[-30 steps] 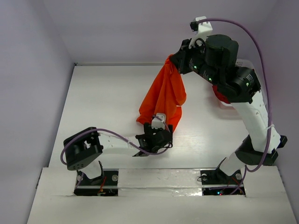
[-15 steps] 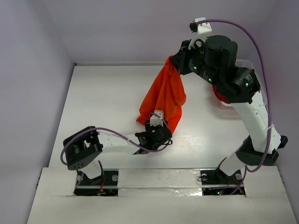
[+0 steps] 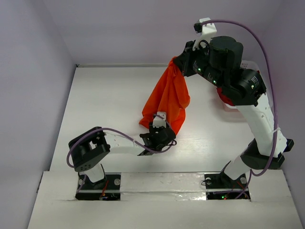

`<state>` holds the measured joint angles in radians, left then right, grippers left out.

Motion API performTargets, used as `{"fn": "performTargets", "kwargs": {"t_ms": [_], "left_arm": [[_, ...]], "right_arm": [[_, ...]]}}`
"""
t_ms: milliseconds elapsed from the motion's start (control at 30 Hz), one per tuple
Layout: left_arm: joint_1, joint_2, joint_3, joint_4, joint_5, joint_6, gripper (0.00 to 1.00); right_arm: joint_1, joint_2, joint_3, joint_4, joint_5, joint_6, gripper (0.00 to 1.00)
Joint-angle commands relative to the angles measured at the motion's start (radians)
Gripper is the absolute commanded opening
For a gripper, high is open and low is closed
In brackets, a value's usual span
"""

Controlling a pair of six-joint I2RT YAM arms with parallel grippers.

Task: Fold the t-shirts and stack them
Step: Flatten the tshirt out

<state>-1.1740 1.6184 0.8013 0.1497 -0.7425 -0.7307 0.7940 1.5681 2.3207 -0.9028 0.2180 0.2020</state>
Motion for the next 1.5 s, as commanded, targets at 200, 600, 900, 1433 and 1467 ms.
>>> {"fn": "performTargets", "kwargs": {"t_ms": [200, 600, 900, 1433, 1467], "left_arm": [[0.024, -0.003, 0.035, 0.019, -0.006, 0.01, 0.32], [0.033, -0.018, 0.062, -0.038, -0.003, -0.004, 0.14], [0.033, -0.049, 0.065, -0.087, 0.0, -0.033, 0.0], [0.051, -0.564, 0.209, -0.652, -0.123, -0.139, 0.0], [0.051, -0.58, 0.231, -0.686, -0.129, -0.142, 0.0]], "right_arm": [[0.01, -0.033, 0.016, 0.09, 0.009, -0.01, 0.0], [0.01, -0.033, 0.006, 0.097, 0.011, -0.012, 0.0], [0.01, -0.034, -0.009, 0.111, 0.014, -0.01, 0.0], [-0.033, -0.033, 0.037, 0.05, 0.253, 0.014, 0.0], [-0.033, -0.033, 0.039, 0.045, 0.257, 0.019, 0.0]]}}
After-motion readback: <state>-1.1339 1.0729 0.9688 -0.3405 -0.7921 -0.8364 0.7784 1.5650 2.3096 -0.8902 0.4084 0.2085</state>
